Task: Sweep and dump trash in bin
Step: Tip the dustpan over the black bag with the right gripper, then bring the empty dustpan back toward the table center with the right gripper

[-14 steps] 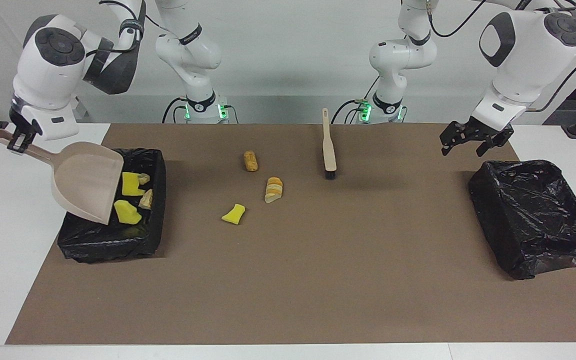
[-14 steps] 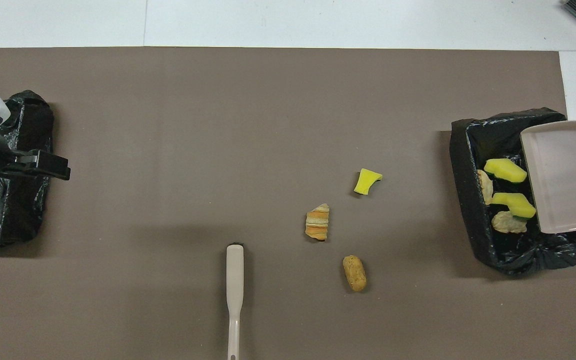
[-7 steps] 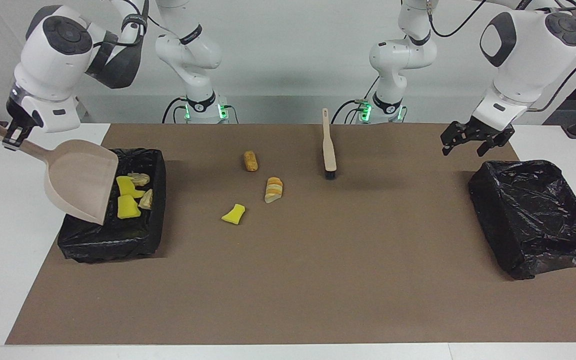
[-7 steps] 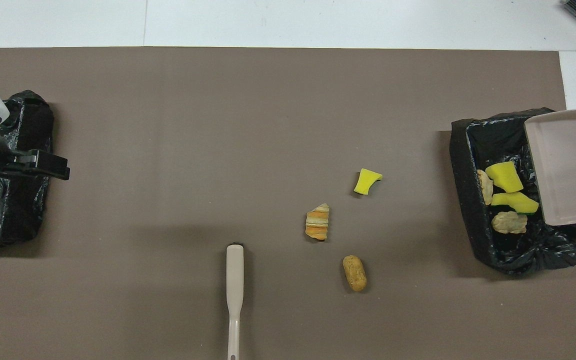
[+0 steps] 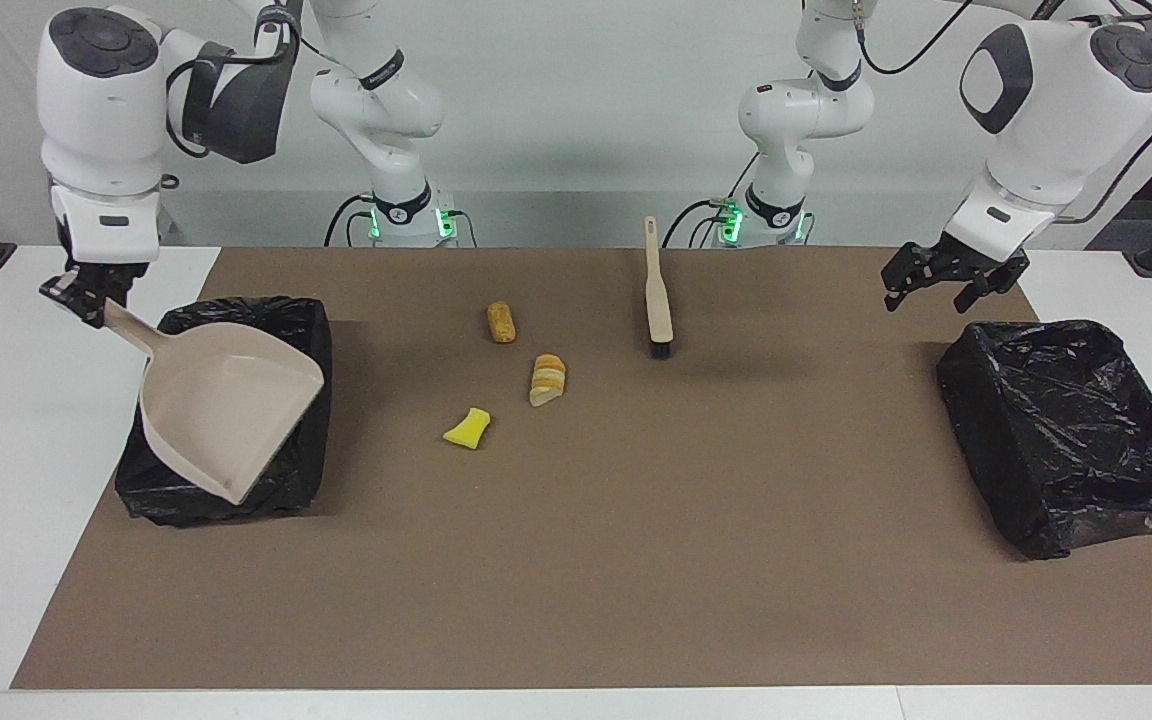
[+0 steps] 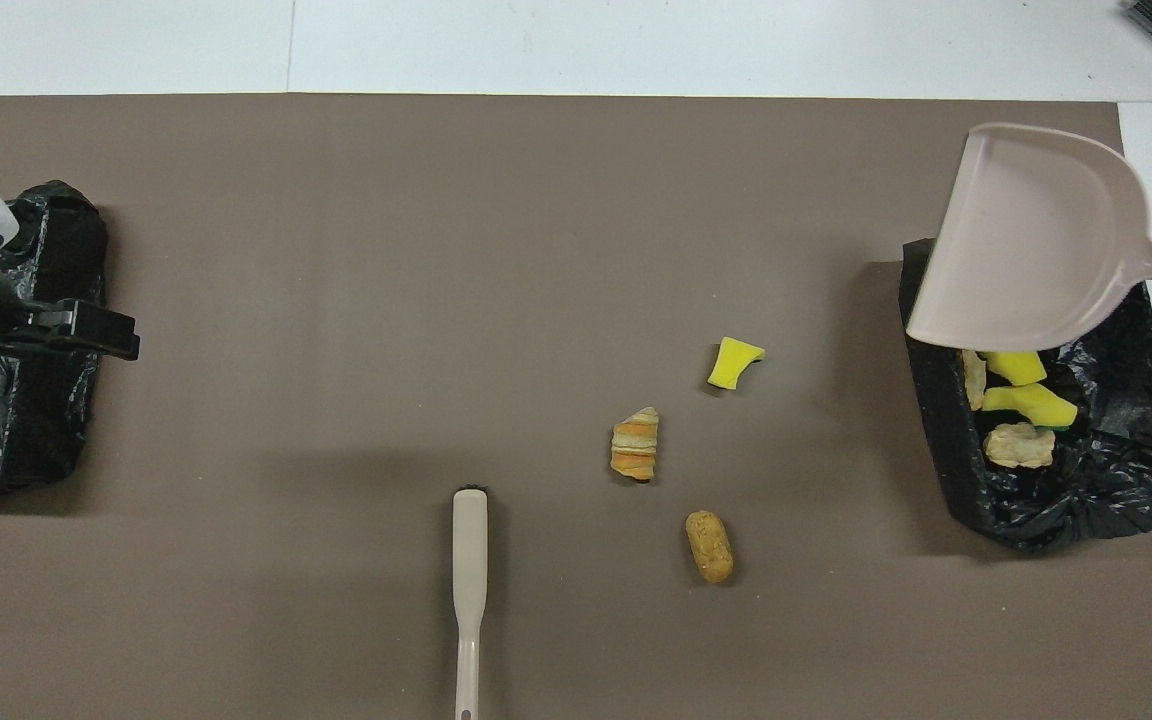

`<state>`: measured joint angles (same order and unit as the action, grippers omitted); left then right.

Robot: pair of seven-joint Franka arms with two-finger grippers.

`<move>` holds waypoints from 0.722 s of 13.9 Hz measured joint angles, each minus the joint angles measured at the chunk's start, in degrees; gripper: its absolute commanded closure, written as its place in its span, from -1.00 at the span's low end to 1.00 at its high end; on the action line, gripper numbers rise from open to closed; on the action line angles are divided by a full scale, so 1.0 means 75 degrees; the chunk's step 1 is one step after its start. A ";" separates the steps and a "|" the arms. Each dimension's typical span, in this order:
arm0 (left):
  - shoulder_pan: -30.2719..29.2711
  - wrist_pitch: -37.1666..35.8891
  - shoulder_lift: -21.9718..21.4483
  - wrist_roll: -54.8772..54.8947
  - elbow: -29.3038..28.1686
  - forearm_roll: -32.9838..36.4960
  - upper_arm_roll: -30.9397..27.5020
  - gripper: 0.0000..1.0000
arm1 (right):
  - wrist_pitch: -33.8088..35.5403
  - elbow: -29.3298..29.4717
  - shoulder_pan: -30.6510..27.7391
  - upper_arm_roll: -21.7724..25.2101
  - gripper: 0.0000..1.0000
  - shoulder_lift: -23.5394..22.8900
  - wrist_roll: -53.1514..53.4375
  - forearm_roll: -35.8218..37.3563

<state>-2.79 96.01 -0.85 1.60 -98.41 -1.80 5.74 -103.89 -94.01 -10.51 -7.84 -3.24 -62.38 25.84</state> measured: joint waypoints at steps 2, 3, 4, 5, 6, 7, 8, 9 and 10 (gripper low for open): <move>0.0000 0.0000 0.0000 0.0000 0.0000 0.0000 0.0000 -1.00 | 0.0050 0.0063 0.0692 -0.0019 1.00 -0.0034 0.1617 -0.0510; 0.0000 0.0000 0.0000 0.0000 0.0000 0.0000 0.0000 -1.00 | 0.0136 0.0093 0.1039 -0.0027 1.00 -0.0054 0.2391 -0.0793; 0.0000 0.0000 0.0000 0.0000 0.0000 0.0000 0.0000 -1.00 | 0.0226 0.0121 0.1380 -0.0032 1.00 -0.0100 0.3282 -0.1113; 0.0000 0.0000 0.0000 0.0000 0.0000 0.0000 0.0000 -1.00 | 0.0251 0.0156 0.1692 -0.0041 1.00 -0.0189 0.4219 -0.1359; 0.0000 0.0000 0.0000 0.0000 0.0000 0.0000 0.0000 -1.00 | 0.0249 0.0233 0.2000 -0.0047 1.00 -0.0339 0.5184 -0.1510; 0.0000 0.0000 0.0000 0.0000 0.0000 0.0000 0.0000 -1.00 | 0.0239 0.0388 0.2318 -0.0053 1.00 -0.0558 0.6107 -0.1574; 0.0000 0.0000 0.0000 0.0000 0.0000 0.0000 0.0000 -1.00 | 0.0209 0.0603 0.2634 -0.0055 1.00 -0.0833 0.6966 -0.1603; 0.0000 0.0000 0.0000 0.0000 0.0000 0.0000 0.0000 -1.00 | 0.0171 0.0871 0.2942 -0.0056 1.00 -0.1154 0.7778 -0.1613; 0.0000 0.0000 0.0000 0.0000 0.0000 0.0000 0.0000 -1.00 | 0.0128 0.1173 0.3233 -0.0056 1.00 -0.1502 0.8507 -0.1618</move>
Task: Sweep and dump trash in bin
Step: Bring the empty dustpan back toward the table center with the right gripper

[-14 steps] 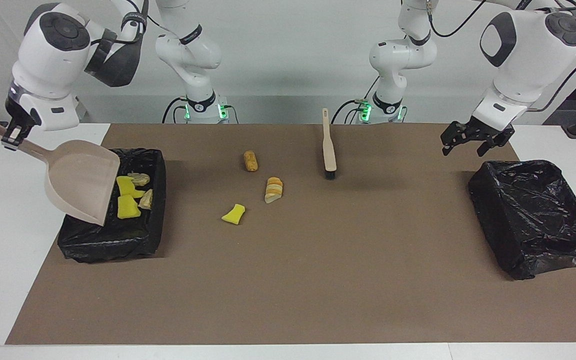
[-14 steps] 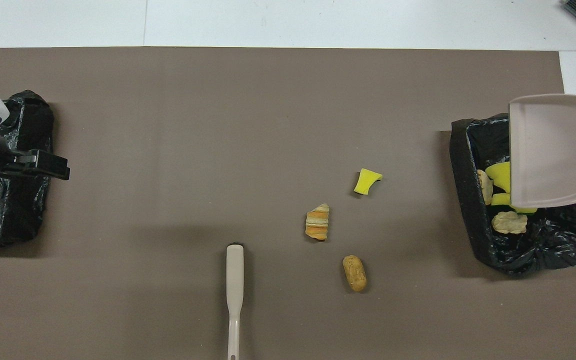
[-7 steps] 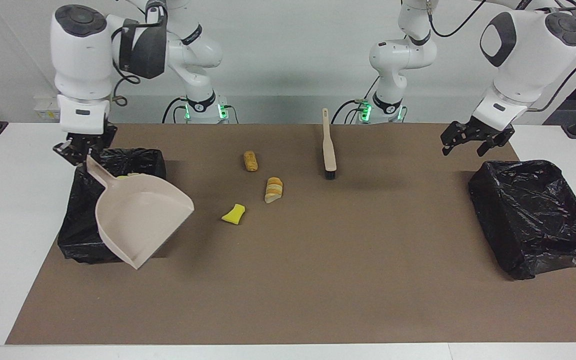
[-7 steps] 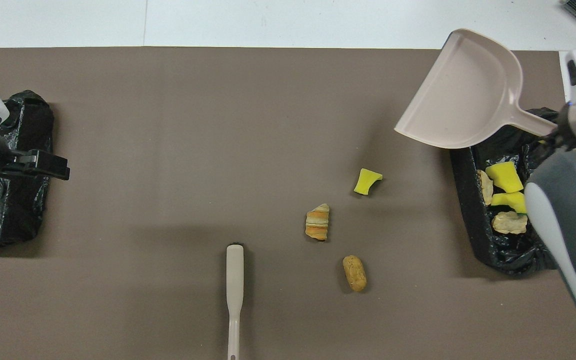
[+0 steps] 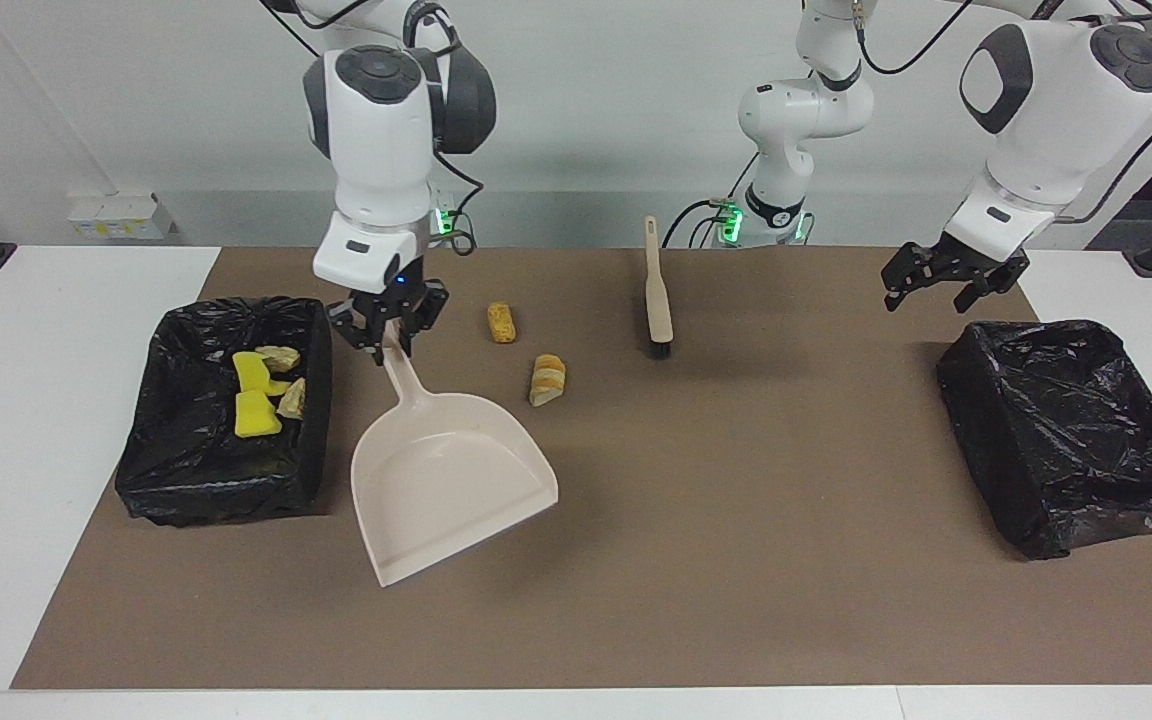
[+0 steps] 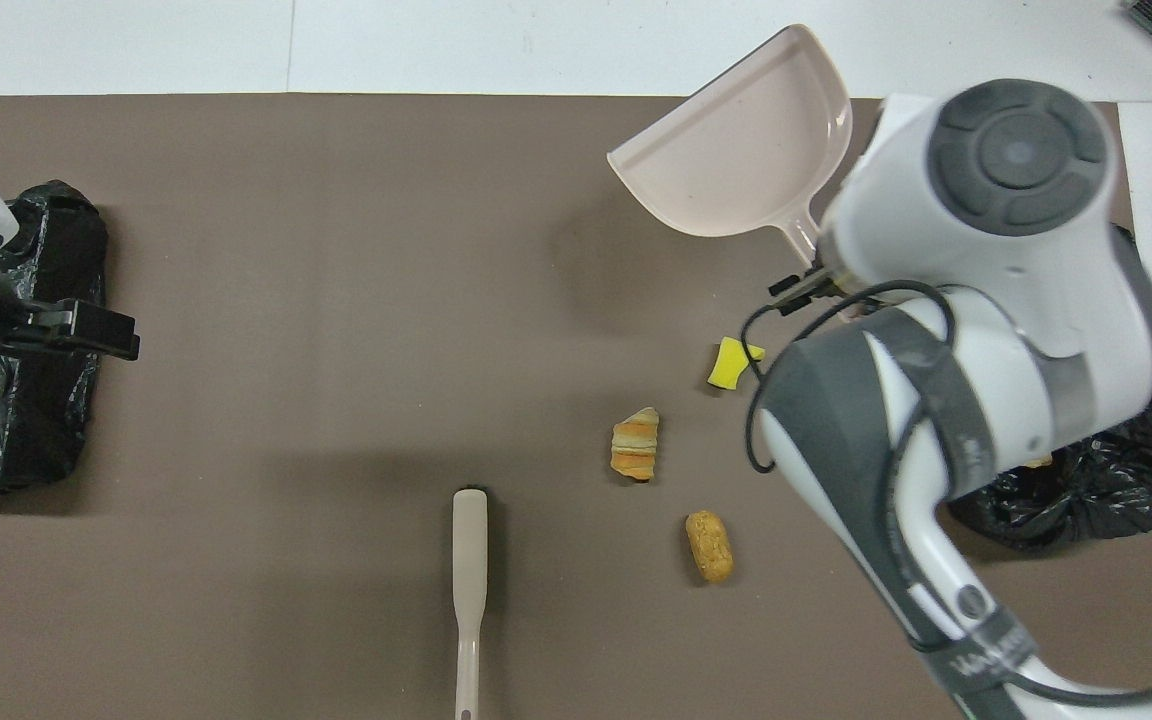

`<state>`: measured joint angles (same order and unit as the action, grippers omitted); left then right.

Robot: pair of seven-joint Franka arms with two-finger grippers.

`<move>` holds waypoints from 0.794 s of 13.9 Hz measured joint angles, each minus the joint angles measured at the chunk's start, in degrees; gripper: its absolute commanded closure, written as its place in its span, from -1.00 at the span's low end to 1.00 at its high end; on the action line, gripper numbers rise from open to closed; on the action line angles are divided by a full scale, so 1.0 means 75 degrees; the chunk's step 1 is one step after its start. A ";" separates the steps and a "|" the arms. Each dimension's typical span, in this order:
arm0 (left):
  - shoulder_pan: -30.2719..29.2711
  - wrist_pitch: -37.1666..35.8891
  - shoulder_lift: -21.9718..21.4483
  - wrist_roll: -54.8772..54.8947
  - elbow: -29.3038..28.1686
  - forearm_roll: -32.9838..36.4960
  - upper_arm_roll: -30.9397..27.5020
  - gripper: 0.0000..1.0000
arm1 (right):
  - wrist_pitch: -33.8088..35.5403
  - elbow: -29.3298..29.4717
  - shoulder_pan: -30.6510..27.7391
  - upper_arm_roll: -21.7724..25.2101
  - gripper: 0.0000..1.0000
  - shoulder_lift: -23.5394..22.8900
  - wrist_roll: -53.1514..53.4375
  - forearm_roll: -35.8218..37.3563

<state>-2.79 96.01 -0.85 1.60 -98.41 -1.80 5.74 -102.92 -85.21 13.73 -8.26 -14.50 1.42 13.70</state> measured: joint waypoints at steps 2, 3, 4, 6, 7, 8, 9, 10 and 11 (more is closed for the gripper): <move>0.0000 0.0000 0.0000 0.0000 0.0000 0.0000 0.0000 -1.00 | -0.0154 0.0642 0.0476 -0.0005 1.00 -0.0683 0.1161 -0.0210; 0.0000 0.0000 0.0000 0.0000 0.0000 0.0000 0.0000 -1.00 | -0.0262 0.0928 0.0628 -0.0009 1.00 -0.0987 0.1572 -0.0369; 0.0000 0.0000 0.0000 0.0000 0.0000 0.0000 0.0000 -1.00 | -0.0442 0.1162 0.0752 -0.0011 1.00 -0.1270 0.1959 -0.0487; 0.0000 0.0000 0.0000 0.0000 0.0000 0.0000 0.0000 -1.00 | -0.0873 0.1494 0.1031 -0.0016 1.00 -0.1810 0.2841 -0.0557; 0.0000 0.0000 0.0000 0.0000 0.0000 0.0000 0.0000 -1.00 | -0.1056 0.1633 0.1194 -0.0017 1.00 -0.2073 0.3285 -0.0565; 0.0000 0.0000 0.0000 0.0000 0.0000 0.0000 0.0000 -1.00 | -0.1212 0.1786 0.1400 -0.0020 1.00 -0.2367 0.3727 -0.0570; 0.0000 0.0000 0.0000 0.0000 0.0000 0.0000 0.0000 -1.00 | -0.1325 0.1882 0.1575 -0.0024 1.00 -0.2586 0.4032 -0.0577; 0.0000 0.0000 0.0000 0.0000 0.0000 0.0000 0.0000 -1.00 | -0.1432 0.1952 0.1758 -0.0030 1.00 -0.2783 0.4323 -0.0581; 0.0000 0.0000 0.0000 0.0000 0.0000 0.0000 0.0000 -1.00 | -0.1521 0.1993 0.1944 -0.0032 1.00 -0.2951 0.4607 -0.0583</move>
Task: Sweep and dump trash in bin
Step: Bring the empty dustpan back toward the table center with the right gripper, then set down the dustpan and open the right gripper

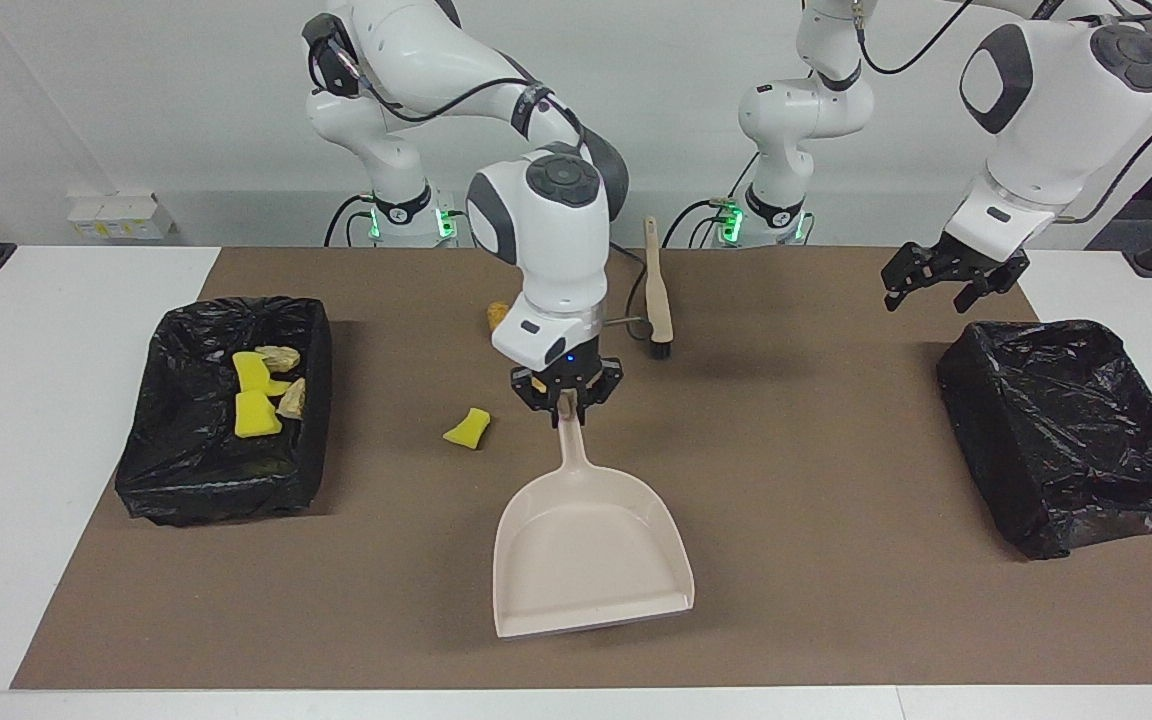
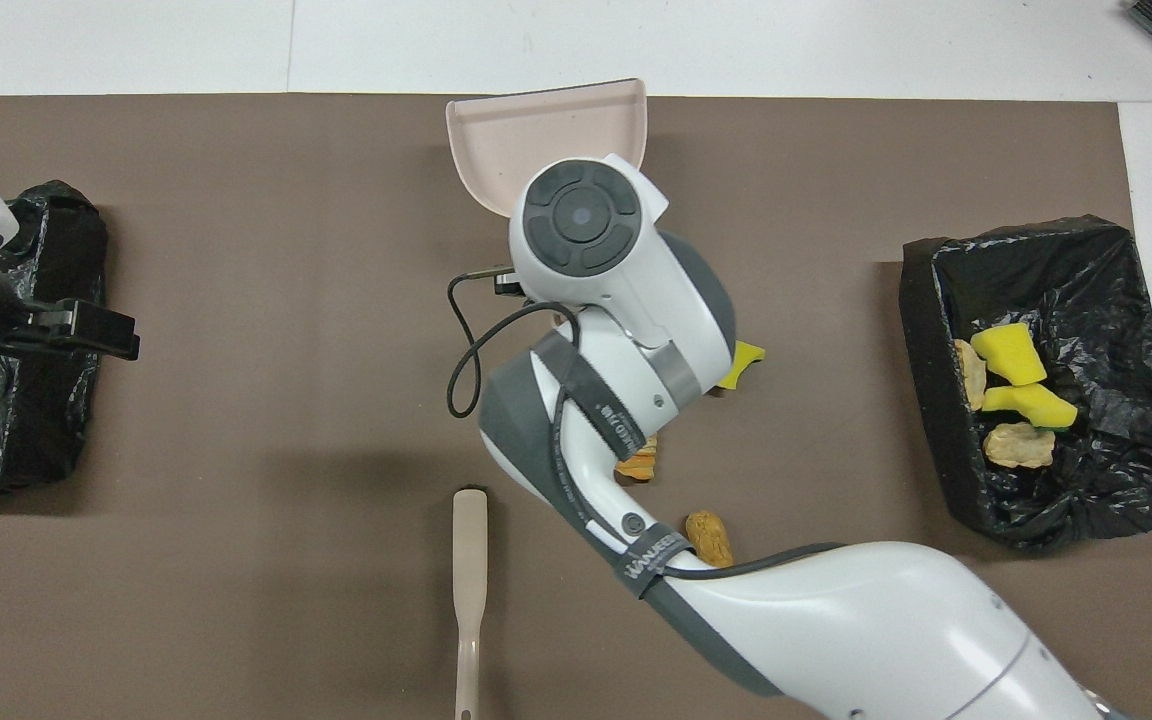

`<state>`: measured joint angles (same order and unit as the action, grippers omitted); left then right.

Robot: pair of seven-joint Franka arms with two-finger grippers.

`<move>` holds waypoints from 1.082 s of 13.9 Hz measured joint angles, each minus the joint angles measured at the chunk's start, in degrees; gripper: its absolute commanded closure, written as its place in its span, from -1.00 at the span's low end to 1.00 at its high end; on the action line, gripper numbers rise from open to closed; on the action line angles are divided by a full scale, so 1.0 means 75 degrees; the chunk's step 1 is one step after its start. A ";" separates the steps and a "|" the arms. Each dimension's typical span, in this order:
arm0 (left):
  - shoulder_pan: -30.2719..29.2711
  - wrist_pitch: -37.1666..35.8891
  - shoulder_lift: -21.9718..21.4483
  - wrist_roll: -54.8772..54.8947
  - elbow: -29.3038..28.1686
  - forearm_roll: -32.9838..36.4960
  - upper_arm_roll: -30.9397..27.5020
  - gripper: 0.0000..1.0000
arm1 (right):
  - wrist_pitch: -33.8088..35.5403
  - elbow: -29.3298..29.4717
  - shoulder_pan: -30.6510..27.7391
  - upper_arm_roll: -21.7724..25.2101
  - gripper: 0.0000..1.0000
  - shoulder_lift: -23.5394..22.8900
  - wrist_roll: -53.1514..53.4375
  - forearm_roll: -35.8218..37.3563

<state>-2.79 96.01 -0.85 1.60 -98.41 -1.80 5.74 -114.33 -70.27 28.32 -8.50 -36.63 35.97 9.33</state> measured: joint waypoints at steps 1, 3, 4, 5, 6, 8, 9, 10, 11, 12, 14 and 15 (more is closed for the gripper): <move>0.0000 -0.0001 0.0000 0.0000 0.0000 0.0000 0.0000 -1.00 | -0.0109 0.0021 0.0198 -0.0001 1.00 -0.0157 0.0301 -0.0012; 0.0000 -0.0003 0.0000 0.0000 0.0000 0.0000 0.0000 -1.00 | -0.0142 0.0055 0.0448 -0.0001 1.00 -0.0347 0.0606 -0.0229; 0.0000 -0.0003 0.0000 0.0000 0.0000 0.0000 0.0000 -1.00 | -0.0143 0.0057 0.0518 -0.0006 1.00 -0.0414 0.0616 -0.0353; 0.0000 -0.0003 0.0000 0.0000 0.0000 0.0000 0.0000 -1.00 | -0.0165 0.0057 0.0603 -0.0007 1.00 -0.0500 0.0665 -0.0482; 0.0000 -0.0003 0.0000 0.0000 0.0000 0.0000 0.0000 -1.00 | -0.0230 0.0057 0.0680 -0.0008 1.00 -0.0599 0.0752 -0.0708; 0.0000 0.0001 -0.0020 0.0000 0.0002 0.0000 0.0000 -1.00 | -0.0361 0.0059 0.0811 -0.0008 1.00 -0.0746 0.0849 -0.1114; 0.0000 0.0004 -0.0039 0.0000 0.0004 0.0000 0.0000 -1.00 | -0.0371 0.0059 0.0843 -0.0008 1.00 -0.0761 0.0858 -0.1157; 0.0000 0.0008 -0.0059 0.0000 0.0004 0.0000 0.0000 -1.00 | -0.0371 0.0060 0.0882 -0.0009 0.83 -0.0761 0.0858 -0.1178; 0.0000 0.0009 -0.0076 0.0000 0.0004 0.0000 0.0000 -1.00 | -0.0371 0.0059 0.0926 -0.0012 0.61 -0.0761 0.0858 -0.1184; 0.0000 0.0009 -0.0084 0.0002 0.0005 0.0000 0.0000 -1.00 | -0.0369 0.0059 0.0947 -0.0011 0.49 -0.0761 0.0858 -0.1184; 0.0000 0.0011 -0.0086 0.0004 0.0004 0.0000 0.0000 -1.00 | -0.0368 0.0060 0.0936 -0.0011 0.04 -0.0761 0.0858 -0.1205; 0.0000 0.0010 -0.0086 0.0006 0.0004 0.0000 0.0001 -1.00 | -0.0366 0.0058 0.0905 -0.0006 -0.26 -0.0764 0.0858 -0.1224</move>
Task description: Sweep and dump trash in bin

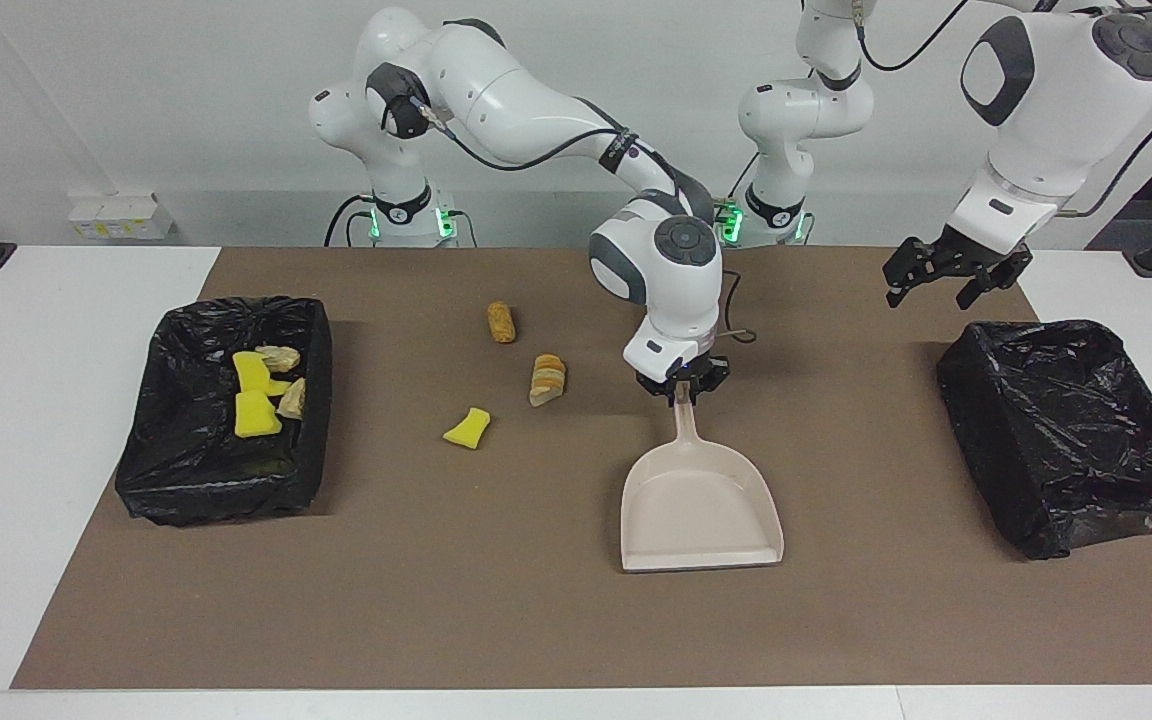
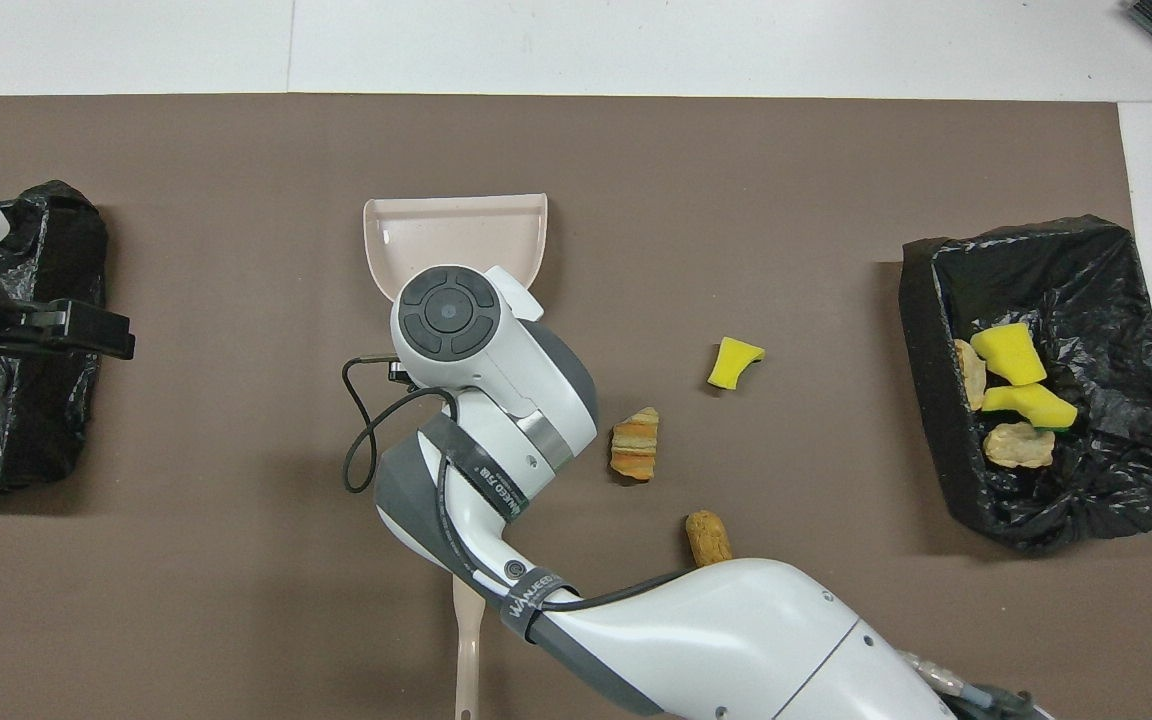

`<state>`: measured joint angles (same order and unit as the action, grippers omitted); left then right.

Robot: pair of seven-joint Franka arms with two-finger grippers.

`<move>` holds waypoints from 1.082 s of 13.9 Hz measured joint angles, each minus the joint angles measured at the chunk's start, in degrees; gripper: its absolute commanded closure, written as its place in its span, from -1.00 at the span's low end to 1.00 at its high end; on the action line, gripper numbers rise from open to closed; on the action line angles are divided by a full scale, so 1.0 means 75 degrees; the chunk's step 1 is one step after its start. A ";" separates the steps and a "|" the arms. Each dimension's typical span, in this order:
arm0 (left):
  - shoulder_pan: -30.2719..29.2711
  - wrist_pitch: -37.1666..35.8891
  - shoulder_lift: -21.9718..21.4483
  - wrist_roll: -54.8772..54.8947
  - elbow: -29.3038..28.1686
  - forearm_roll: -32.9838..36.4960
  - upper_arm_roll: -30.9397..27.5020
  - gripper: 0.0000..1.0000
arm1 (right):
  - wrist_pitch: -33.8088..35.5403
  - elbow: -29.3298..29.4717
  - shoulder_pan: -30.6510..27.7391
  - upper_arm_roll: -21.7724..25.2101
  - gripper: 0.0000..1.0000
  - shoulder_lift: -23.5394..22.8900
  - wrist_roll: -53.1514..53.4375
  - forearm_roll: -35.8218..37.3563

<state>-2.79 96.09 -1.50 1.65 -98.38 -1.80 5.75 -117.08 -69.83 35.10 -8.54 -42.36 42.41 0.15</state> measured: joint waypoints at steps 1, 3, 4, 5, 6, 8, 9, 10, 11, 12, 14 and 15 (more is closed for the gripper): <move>0.0000 0.0000 0.0000 0.0006 0.0000 0.0000 0.0003 -1.00 | 0.0000 0.0000 -0.0076 0.0014 -0.54 -0.0001 0.0000 -0.0003; 0.0000 0.0000 0.0000 0.0018 -0.0004 0.0000 0.0015 -1.00 | -0.0101 0.0029 -0.0306 0.0026 -0.87 0.0011 0.0000 0.0015; 0.0000 0.0001 0.0000 0.0018 -0.0004 -0.0002 0.0022 -1.00 | -0.0232 0.0055 -0.0406 0.0039 -1.00 0.0044 0.0000 0.0020; 0.0001 0.0015 0.0001 0.0018 -0.0006 -0.0004 0.0030 -1.00 | -0.0348 0.0083 -0.0532 0.0045 -1.00 0.0098 0.0000 0.0019; 0.0002 0.0041 0.0005 0.0018 -0.0011 -0.0005 0.0039 -1.00 | -0.0391 0.0119 -0.0676 0.0046 -1.00 0.0181 0.0000 0.0019; 0.0008 0.0123 0.0019 0.0018 -0.0046 -0.0006 0.0060 -1.00 | -0.0382 0.0127 -0.0984 0.0048 -1.00 0.0519 0.0000 0.0019; 0.0016 0.0180 0.0037 0.0018 -0.0064 -0.0008 0.0077 -1.00 | -0.0328 0.0071 -0.1169 0.0053 -1.00 0.0794 0.0000 0.0019; 0.0036 0.0302 0.0069 0.0018 -0.0090 -0.0009 0.0099 -1.00 | -0.0258 -0.0079 -0.1389 0.0066 -1.00 0.1149 0.0000 0.0028; 0.0088 0.0478 0.0136 0.0018 -0.0133 -0.0011 0.0124 -1.00 | -0.0179 -0.0365 -0.1666 0.0076 -1.00 0.1604 -0.0007 0.0043; 0.0182 0.0617 0.0228 0.0018 -0.0160 -0.0012 0.0137 -1.00 | -0.0052 -0.0689 -0.1927 0.0085 -1.00 0.2068 -0.0069 0.0057; 0.0462 0.0933 0.0522 0.0012 -0.0196 -0.0012 0.0160 -1.00 | 0.0556 -0.1286 -0.2479 0.0099 -1.00 0.3008 -0.0478 0.0073; 0.0612 0.1092 0.0672 -0.0027 -0.0208 -0.0013 0.0163 -1.00 | 0.0903 -0.1444 -0.2748 0.0105 -1.00 0.3381 -0.0784 0.0077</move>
<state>1.80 104.28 3.54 1.44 -99.94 -1.90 6.97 -110.30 -80.66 14.49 -7.76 -17.01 36.53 0.73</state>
